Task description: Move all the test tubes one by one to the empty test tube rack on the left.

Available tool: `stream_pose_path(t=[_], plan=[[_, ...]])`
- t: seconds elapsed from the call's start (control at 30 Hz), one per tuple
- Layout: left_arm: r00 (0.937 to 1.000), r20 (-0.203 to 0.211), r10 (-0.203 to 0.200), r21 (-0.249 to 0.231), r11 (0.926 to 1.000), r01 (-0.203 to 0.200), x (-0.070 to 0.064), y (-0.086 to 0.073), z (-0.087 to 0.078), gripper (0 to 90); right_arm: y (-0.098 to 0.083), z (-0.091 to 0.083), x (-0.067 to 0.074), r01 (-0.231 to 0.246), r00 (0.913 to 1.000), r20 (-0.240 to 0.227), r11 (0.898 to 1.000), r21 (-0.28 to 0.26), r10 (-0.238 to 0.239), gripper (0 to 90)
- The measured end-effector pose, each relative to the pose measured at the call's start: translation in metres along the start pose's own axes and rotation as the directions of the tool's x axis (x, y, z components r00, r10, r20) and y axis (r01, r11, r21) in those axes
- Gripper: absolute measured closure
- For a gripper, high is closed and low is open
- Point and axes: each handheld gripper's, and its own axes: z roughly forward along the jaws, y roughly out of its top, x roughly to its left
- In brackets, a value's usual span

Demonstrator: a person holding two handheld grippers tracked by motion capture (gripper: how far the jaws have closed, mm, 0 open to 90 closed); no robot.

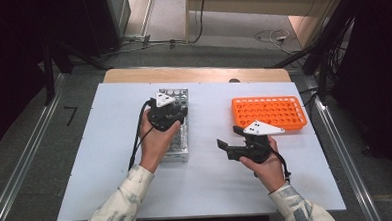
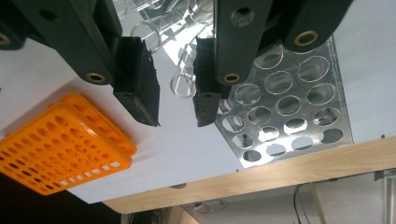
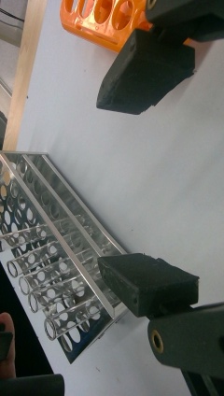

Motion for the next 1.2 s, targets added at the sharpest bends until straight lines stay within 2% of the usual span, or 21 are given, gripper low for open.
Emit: stream_pose_path(t=[0.3,0.53,0.6,0.7,0.73,0.87,1.0,1.2], plan=[[0.9995,0.024,-0.021,-0.029,0.9993,0.022,0.001,0.002,-0.010,65.5,0.000,0.000,0.000,-0.002,1.0000,0.003,1.000,0.000,0.002,19.1],[0.9976,0.057,-0.039,-0.051,0.9978,0.042,0.002,0.002,-0.023,49.2,0.000,-0.001,-0.001,-0.007,0.9999,0.011,1.000,0.000,0.007,19.1],[0.9963,0.069,-0.051,-0.056,0.9969,0.055,0.004,0.000,-0.027,46.2,0.000,-0.001,-0.002,-0.008,0.9999,0.012,1.000,0.000,0.008,19.1],[0.9941,0.086,-0.066,-0.052,0.9962,0.071,0.007,-0.006,-0.032,35.0,0.000,-0.002,-0.004,-0.013,0.9997,0.019,1.000,-0.001,0.013,19.1],[0.9938,0.089,-0.067,-0.052,0.9961,0.072,0.008,-0.009,-0.034,35.0,0.000,-0.002,-0.004,-0.013,0.9997,0.019,1.000,-0.001,0.013,19.1],[0.9934,0.076,-0.085,-0.067,0.9936,0.091,0.015,-0.020,-0.044,27.4,-0.001,-0.004,-0.008,-0.023,0.9989,0.041,1.000,0.006,0.023,19.1],[0.9947,0.054,-0.088,-0.099,0.9907,0.093,0.025,-0.033,-0.060,24.3,-0.003,-0.007,-0.013,-0.033,0.9977,0.059,0.999,0.004,0.033,19.0],[0.9949,0.025,-0.098,-0.125,0.9871,0.100,0.032,-0.045,-0.075,21.0,-0.006,-0.014,-0.019,-0.042,0.9946,0.095,0.999,0.005,0.041,18.8]])
